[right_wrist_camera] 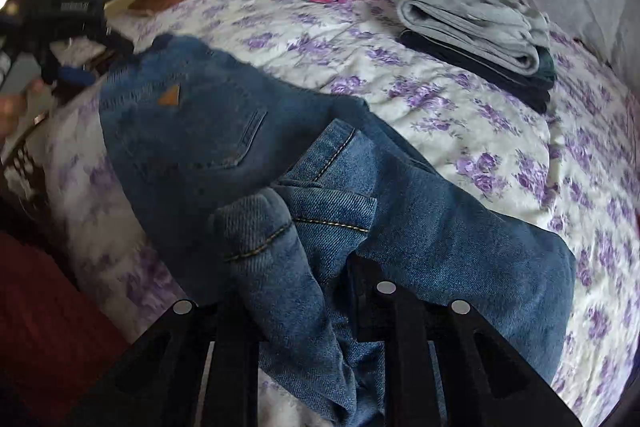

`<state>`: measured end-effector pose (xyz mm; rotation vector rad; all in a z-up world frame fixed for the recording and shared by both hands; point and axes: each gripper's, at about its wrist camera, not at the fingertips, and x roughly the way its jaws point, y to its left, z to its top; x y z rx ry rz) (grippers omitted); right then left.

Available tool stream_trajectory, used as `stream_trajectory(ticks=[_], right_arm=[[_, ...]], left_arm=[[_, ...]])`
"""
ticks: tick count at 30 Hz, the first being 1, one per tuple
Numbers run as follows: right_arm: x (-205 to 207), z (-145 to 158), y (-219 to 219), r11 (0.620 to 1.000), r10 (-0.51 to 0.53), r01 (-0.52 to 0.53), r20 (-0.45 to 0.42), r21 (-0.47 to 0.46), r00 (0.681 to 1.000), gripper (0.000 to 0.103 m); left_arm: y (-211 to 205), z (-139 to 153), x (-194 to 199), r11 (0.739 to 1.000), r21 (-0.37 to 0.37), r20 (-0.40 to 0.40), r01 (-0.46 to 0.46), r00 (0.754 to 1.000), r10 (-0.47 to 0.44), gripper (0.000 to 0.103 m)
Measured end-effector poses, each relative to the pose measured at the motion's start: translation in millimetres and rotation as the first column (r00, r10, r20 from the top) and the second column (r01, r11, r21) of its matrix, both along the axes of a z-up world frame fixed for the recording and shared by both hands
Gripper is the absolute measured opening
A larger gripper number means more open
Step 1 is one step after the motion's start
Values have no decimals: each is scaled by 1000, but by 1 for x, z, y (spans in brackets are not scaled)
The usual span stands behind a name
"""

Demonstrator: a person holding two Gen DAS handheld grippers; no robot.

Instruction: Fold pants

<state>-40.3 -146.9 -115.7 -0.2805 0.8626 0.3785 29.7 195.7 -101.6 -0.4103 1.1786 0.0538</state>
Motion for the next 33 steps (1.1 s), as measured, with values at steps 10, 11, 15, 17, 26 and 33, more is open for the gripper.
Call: stream_trajectory(ticks=[10, 11, 15, 17, 26, 33], right_arm=[[-16, 80, -48, 929, -7, 23, -45, 369, 999, 65], [-9, 84, -54, 925, -57, 67, -37, 374, 998, 65], [15, 68, -44, 952, -122, 135, -64, 274, 990, 56], [14, 62, -29, 964, -83, 98, -69, 246, 994, 56], [29, 6, 15, 992, -48, 31, -132, -122, 990, 61], [18, 5, -23, 980, -168, 151, -131, -127, 977, 64]], left_arm=[[11, -7, -4, 1000, -17, 2, -8, 1000, 8, 98], [11, -8, -4, 1000, -19, 0, -8, 1000, 8, 98], [5, -14, -4, 999, -32, -23, 4, 1000, -5, 98], [3, -13, -5, 1000, -24, -23, 12, 1000, -12, 98], [1, -21, -5, 1000, -31, -53, 4, 999, -6, 98], [5, -21, -9, 1000, -16, -51, 1, 999, -2, 98]])
